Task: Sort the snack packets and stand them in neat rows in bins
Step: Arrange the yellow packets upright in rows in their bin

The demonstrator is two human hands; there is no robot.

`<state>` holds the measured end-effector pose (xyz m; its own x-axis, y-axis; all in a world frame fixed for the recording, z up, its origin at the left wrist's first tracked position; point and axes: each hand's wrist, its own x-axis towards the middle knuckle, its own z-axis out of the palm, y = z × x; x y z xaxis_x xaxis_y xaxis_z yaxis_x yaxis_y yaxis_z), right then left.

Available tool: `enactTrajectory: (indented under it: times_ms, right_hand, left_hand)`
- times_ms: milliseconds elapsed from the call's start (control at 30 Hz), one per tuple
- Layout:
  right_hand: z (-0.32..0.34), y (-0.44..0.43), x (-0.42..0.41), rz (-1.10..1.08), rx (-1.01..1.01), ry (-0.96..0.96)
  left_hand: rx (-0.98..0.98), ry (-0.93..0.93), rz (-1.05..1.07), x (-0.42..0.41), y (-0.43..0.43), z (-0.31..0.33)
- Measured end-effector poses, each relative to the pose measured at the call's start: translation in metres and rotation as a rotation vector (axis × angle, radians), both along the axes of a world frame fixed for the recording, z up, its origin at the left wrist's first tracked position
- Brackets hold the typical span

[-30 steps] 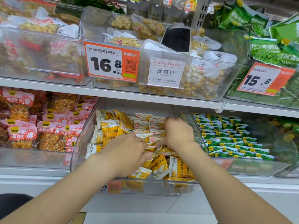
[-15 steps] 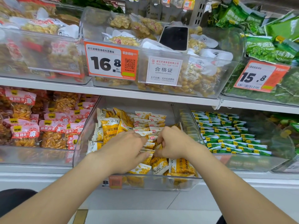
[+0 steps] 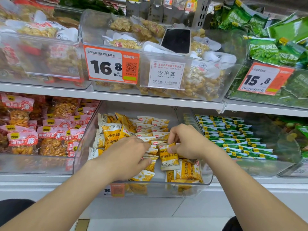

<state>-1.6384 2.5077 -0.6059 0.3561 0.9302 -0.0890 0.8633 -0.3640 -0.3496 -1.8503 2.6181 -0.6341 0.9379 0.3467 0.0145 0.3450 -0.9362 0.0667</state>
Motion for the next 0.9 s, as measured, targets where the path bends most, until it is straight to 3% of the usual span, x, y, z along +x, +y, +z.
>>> enactTrajectory:
  times_ms: [300, 600, 767, 833, 900]
  right_hand:
    - [-0.006, 0.009, -0.006, 0.0, 0.155, 0.09]
    - [-0.004, 0.015, -0.025, 0.028, -0.092, -0.293]
    - [-0.005, 0.017, -0.019, -0.102, 0.025, -0.17]
    - [-0.008, 0.017, -0.019, -0.107, -0.028, -0.151]
    - [-0.01, 0.017, -0.023, -0.09, -0.117, -0.253]
  left_hand:
    - [0.009, -0.005, 0.0, 0.001, 0.0, 0.0]
    - [0.08, 0.063, -0.041, -0.002, 0.005, -0.004]
    - [0.063, 0.088, -0.043, -0.005, 0.008, -0.005]
    - [0.064, 0.115, -0.044, -0.004, 0.007, -0.003]
    - [0.06, 0.117, -0.035, -0.004, 0.007, -0.002]
